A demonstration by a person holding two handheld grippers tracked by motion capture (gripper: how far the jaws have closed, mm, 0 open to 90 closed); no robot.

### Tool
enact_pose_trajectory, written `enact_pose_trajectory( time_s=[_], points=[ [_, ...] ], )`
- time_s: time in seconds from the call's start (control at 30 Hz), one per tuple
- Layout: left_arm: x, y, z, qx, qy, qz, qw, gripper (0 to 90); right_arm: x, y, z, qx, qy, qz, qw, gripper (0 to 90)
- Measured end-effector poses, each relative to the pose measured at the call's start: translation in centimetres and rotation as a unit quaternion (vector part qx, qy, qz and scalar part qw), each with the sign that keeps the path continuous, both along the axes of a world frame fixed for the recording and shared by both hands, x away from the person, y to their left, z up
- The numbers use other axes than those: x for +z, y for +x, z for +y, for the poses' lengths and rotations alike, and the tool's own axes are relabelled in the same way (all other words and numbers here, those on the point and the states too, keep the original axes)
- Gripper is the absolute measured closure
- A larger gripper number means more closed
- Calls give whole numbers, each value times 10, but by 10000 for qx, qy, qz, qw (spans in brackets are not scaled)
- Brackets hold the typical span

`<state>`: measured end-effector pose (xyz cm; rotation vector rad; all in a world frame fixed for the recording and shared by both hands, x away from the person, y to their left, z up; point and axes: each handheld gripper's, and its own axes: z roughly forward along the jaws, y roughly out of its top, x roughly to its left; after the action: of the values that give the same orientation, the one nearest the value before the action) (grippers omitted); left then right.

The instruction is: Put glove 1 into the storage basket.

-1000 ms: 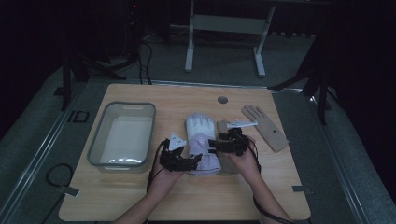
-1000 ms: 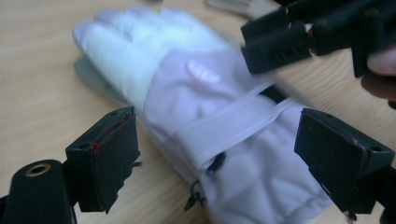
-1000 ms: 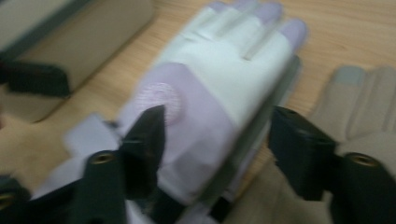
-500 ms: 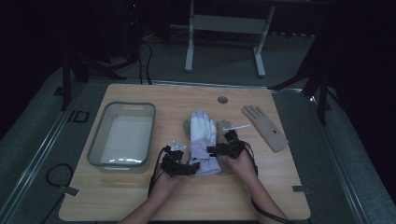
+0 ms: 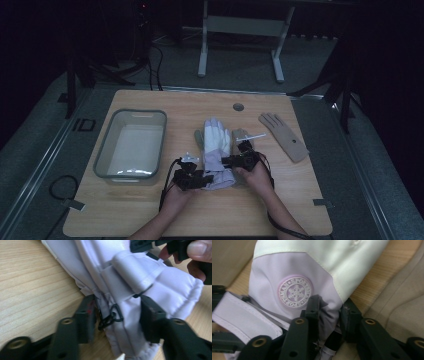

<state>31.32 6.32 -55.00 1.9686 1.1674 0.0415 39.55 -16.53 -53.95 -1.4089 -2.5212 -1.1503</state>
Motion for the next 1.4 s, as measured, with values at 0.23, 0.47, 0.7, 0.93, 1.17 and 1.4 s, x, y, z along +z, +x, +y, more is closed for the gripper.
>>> enact_pose_trajectory(
  time_s=[0.23, 0.47, 0.7, 0.93, 1.17, 1.4],
  points=[
    [9, 1, 1, -187, 130, -54, 9997, 735, 10, -12, 7, -137, -304, -307, 9990, 781],
    [27, 4, 5, -354, 147, -124, 9992, 754, 26, -16, 6, -226, -190, -396, 9988, 785],
    [53, 6, 17, -480, 201, -266, 9983, 754, 51, -17, 14, -257, -85, -541, 9982, 784],
    [71, 8, 34, -518, 231, -367, 9977, 754, 71, -18, 29, -196, -68, -785, 9967, 785],
    [87, 7, 52, -544, 312, -474, 9969, 754, 85, -17, 45, -107, 18, -890, 9960, 786],
    [100, 7, 77, -440, 382, -539, 9968, 754, 97, -14, 70, -22, 76, -989, 9951, 786]
  ],
)
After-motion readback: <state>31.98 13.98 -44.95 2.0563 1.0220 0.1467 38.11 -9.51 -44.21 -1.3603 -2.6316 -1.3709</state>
